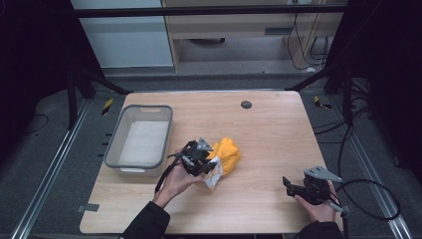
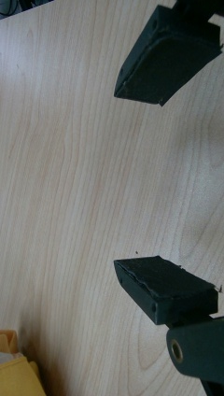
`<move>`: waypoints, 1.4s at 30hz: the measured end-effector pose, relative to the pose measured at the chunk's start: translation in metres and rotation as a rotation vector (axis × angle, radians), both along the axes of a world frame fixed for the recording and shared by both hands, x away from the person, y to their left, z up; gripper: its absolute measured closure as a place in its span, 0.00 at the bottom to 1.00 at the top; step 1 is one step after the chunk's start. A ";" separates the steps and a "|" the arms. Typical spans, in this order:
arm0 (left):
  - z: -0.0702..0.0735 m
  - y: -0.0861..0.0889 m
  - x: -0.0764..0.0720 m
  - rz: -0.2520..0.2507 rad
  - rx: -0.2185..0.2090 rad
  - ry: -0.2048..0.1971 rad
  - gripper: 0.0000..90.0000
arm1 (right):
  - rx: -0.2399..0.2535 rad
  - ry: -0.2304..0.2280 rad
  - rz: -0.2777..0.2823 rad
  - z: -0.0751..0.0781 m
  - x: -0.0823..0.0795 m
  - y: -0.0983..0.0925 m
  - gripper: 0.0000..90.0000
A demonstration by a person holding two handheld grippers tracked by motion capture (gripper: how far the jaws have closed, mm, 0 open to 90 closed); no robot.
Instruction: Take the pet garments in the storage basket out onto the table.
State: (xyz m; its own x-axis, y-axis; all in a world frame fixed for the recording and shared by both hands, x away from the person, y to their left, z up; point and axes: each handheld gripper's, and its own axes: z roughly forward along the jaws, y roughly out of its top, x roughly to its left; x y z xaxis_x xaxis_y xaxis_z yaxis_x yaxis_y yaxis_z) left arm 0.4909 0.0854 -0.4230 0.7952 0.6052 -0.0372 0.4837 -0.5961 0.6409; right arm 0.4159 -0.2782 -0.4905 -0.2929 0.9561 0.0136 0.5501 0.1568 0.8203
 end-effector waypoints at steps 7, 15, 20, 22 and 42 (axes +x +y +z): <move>-0.010 -0.003 -0.001 -0.008 0.006 0.004 0.86 | -0.001 0.001 0.003 0.000 0.000 0.000 0.17; -0.016 -0.003 -0.002 -0.022 0.006 0.009 0.79 | -0.001 0.002 0.004 0.000 0.000 0.001 0.17; -0.016 -0.002 -0.003 -0.021 0.004 -0.004 0.71 | -0.003 0.000 0.006 0.000 0.000 0.000 0.17; -0.015 -0.001 -0.005 -0.024 -0.003 -0.015 0.66 | 0.001 0.003 0.006 0.000 0.000 0.001 0.17; -0.009 0.053 -0.036 0.027 -0.170 -0.180 0.27 | -0.018 -0.009 0.011 -0.002 0.000 0.001 0.15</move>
State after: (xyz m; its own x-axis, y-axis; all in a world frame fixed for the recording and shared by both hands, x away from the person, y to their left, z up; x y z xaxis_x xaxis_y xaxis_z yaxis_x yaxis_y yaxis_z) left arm 0.4554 0.1380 -0.4324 0.7816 0.6237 0.0008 0.3669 -0.4609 0.8081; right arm 0.4155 -0.2769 -0.4921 -0.3038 0.9527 -0.0059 0.5410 0.1776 0.8221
